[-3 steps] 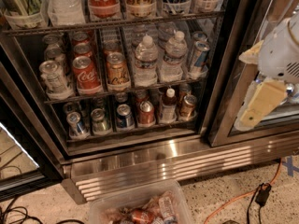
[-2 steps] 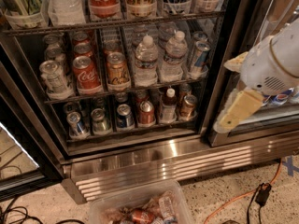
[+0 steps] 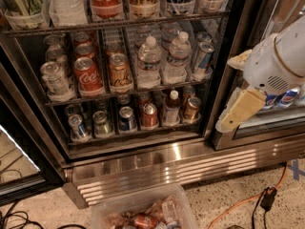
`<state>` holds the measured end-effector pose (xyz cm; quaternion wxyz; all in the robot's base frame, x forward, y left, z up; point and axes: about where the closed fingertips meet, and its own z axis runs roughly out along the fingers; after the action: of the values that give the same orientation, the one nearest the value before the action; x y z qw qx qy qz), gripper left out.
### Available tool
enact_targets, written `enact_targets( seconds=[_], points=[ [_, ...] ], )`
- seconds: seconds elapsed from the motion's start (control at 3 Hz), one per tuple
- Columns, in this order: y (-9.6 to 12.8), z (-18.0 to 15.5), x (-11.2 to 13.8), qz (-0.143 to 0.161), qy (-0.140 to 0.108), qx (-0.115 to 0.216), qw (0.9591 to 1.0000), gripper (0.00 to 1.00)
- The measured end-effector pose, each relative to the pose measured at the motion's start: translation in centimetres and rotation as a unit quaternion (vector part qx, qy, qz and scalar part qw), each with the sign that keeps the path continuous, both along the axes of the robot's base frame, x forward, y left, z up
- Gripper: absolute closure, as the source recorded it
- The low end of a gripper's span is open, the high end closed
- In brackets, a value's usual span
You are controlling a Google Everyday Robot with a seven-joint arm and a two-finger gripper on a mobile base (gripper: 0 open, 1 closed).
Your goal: Pick coke can from middle shelf of fridge
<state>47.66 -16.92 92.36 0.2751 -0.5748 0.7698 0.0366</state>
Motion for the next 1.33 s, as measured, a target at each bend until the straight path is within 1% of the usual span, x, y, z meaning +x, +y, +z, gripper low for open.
enact_targets(
  seconds=[0.33, 0.67, 1.0, 1.33],
  points=[
    [1.0, -1.0, 0.5, 0.004, 0.003, 0.023, 0.9997, 0.0],
    [5.5, -3.9, 1.4, 0.028, 0.019, 0.07, 0.997, 0.0],
    [12.5, -7.3, 1.4, 0.06, 0.037, 0.142, 0.9874, 0.0],
    [18.9, -8.9, 0.9, 0.097, 0.037, 0.2, 0.9742, 0.0]
  ],
)
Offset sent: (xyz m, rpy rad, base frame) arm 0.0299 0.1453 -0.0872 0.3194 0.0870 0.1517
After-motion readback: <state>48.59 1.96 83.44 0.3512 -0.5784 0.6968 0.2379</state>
